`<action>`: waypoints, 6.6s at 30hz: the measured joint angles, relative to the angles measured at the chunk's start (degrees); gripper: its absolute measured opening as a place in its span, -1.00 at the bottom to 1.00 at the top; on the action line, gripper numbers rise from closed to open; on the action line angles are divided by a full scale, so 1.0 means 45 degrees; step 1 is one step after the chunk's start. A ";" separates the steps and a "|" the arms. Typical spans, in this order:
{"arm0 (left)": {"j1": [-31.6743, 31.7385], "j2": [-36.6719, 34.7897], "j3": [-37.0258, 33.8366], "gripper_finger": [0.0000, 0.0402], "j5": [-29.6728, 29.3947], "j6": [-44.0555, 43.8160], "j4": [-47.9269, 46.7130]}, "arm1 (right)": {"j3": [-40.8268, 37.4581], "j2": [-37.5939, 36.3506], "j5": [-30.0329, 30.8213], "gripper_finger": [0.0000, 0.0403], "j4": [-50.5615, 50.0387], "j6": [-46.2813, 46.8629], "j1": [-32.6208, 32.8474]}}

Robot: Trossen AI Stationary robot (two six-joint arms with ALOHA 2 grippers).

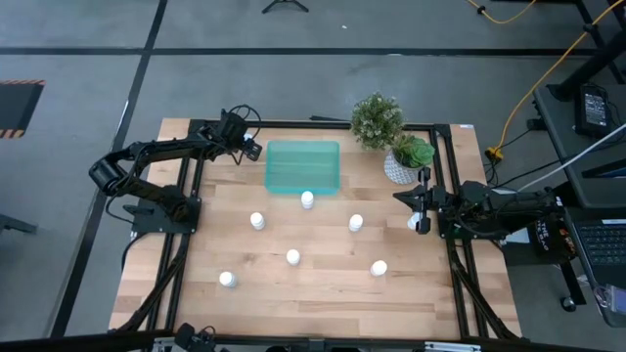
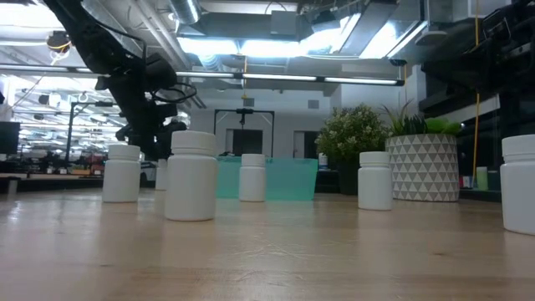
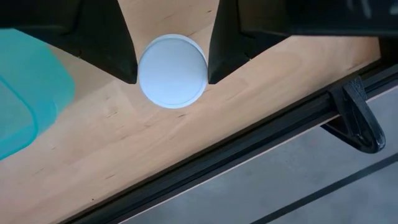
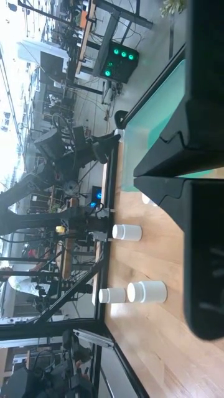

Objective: Pick and place pill bottles into a basket
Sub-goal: Put the white pill bottle into the green bin

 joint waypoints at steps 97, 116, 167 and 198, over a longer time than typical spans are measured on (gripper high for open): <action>-0.4012 0.2074 0.2249 -0.24 -0.0386 0.1891 0.0095 | 0.0005 0.0000 -0.0002 -0.95 -0.0223 0.0335 -0.0005; -0.4017 0.2074 0.2249 -0.10 -0.0344 0.1780 0.0054 | 0.0005 0.0000 -0.0003 -0.95 -0.0219 0.0330 0.0000; -0.4913 -0.1984 0.3102 -0.42 0.0110 0.3516 -0.3262 | 0.0005 0.0001 -0.0002 -0.95 -0.0364 0.0243 -0.0003; -0.8478 -0.8183 -0.3021 -0.99 0.4069 0.2653 0.0995 | 0.0005 0.0000 -0.0010 -0.95 -0.0369 -0.0369 -0.0003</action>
